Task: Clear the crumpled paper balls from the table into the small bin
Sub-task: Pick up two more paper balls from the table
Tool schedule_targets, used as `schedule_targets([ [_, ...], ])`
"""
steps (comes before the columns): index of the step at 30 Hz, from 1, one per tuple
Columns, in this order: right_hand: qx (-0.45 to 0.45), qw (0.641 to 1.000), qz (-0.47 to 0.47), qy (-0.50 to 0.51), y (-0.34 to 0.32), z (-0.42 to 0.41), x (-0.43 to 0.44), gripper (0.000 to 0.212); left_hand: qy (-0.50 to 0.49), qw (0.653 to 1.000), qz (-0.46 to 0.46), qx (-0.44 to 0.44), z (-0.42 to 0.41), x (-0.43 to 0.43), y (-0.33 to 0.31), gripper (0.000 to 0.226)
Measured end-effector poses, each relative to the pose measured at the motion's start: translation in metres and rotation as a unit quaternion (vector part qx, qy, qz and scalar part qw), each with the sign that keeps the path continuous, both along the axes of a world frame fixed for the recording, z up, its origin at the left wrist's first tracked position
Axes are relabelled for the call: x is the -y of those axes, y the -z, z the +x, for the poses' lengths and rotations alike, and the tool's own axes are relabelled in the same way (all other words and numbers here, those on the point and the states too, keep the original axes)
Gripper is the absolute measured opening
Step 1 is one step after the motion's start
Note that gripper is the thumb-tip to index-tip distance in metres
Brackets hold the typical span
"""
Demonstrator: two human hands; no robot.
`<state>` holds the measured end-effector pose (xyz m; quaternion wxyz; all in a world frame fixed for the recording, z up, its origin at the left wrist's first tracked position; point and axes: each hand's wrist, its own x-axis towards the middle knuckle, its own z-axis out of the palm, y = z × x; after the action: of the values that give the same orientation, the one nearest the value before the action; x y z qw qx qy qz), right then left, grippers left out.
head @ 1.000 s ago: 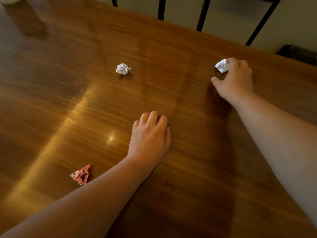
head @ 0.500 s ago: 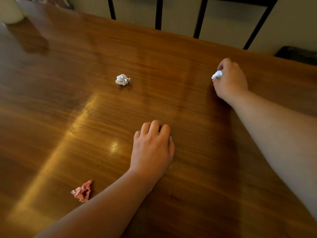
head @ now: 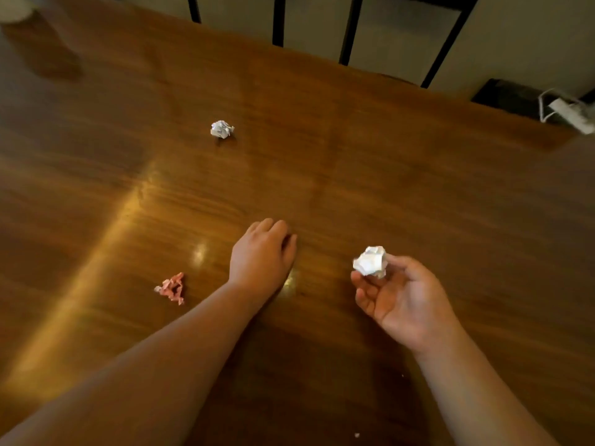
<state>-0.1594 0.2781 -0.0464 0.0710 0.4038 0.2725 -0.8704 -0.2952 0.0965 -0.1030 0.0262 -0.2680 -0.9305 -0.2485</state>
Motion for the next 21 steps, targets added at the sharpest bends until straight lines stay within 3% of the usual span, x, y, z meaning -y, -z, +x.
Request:
schedule_targets([
  [2,0.008,0.999,-0.041,-0.017,-0.006,0.036,0.013,0.032,-0.01,0.996,0.004,0.086,0.032,0.017,-0.01,0.015],
  [4,0.031,0.998,-0.055,-0.026,-0.012,0.068,0.027,0.034,-0.039,0.966,0.056,0.248,0.069,0.038,-0.021,0.016],
  [6,0.054,0.997,-0.051,-0.028,-0.018,0.098,0.04,0.034,-0.103,0.882,0.161,0.432,0.11,0.061,-0.038,0.02],
  [9,0.09,0.994,-0.045,-0.04,-0.031,0.139,0.061,0.031,-0.206,0.724,0.288,0.592,0.173,0.1,-0.059,0.025],
  [12,0.113,0.991,-0.036,-0.065,-0.045,0.18,0.084,0.028,-0.248,0.554,0.402,0.686,0.232,0.139,-0.078,0.036],
  [14,0.123,0.988,-0.031,-0.089,-0.053,0.206,0.099,0.028,-0.251,0.483,0.456,0.704,0.266,0.162,-0.095,0.034],
  [19,0.14,0.975,-0.022,-0.17,-0.073,0.257,0.137,0.026,-0.249,0.448,0.505,0.694,0.335,0.216,-0.133,0.028],
  [21,0.142,0.969,-0.009,-0.202,-0.078,0.272,0.155,0.027,-0.265,0.458,0.52,0.67,0.358,0.237,-0.14,0.026],
])
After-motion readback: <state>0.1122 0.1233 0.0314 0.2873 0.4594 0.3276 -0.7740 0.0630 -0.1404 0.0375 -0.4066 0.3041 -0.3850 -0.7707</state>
